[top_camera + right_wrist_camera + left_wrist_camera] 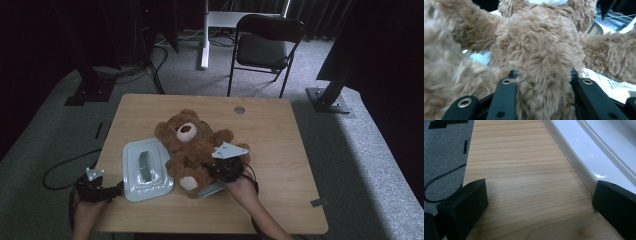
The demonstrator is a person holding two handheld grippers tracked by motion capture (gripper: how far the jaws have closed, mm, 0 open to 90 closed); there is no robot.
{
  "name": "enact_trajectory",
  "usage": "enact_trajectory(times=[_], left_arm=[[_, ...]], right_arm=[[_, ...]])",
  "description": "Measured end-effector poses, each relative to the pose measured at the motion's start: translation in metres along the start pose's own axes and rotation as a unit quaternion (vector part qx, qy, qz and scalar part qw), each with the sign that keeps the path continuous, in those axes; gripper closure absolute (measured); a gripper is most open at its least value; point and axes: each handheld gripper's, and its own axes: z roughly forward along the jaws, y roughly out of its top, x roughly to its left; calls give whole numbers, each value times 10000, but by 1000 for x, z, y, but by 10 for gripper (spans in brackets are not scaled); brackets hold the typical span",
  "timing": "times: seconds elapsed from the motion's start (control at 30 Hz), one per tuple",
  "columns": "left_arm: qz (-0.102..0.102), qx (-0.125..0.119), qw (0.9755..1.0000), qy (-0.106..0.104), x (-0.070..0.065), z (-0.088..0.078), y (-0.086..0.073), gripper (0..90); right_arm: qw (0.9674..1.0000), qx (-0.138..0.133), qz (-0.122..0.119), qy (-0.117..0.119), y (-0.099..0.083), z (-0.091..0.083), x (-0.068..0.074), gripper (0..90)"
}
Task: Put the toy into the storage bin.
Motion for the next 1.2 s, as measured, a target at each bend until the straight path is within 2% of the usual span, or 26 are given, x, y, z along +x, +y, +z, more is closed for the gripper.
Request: enact_trajectory(times=[0.07, 0.17, 0.3, 0.37, 0.5, 0.63, 0.83, 0.97, 1.07, 1.2], left_arm=[[6, -2, 10000, -1, 0, 0, 0, 8], [12, 3, 10000, 0, 0, 0, 0, 8], [0, -7, 10000, 0, 0, 0, 0, 8], [0, -5, 10000, 3, 0, 0, 0, 8], [-8, -4, 10000, 10, 0, 0, 0, 8], [-11, -3, 10000, 14, 0, 0, 0, 8], [-9, -1, 10000, 13, 0, 0, 0, 8], [-6, 2, 10000, 13, 0, 0, 0, 8], [-14, -9, 10000, 16, -1, 0, 0, 8], [-2, 4, 10000, 14, 0, 0, 0, 8]], right_arm=[[10000, -5, 87, -3, -3, -4, -6, 645], [10000, -35, 48, -55, -7, -9, -13, 627], [10000, 50, -16, 47, -12, -18, -28, 579], [9997, 161, -138, 135, -13, -23, -37, 558], [9994, 203, 158, 228, -16, -31, -52, 432], [9994, 174, 234, 207, -17, -36, -55, 342], [9993, 233, 200, 201, -12, -38, -53, 287], [9989, 286, 345, 149, -7, -39, -53, 236], [9982, 61, 567, 165, -1, -43, -54, 225], [9947, -318, 961, 200, 19, -51, -61, 224]])
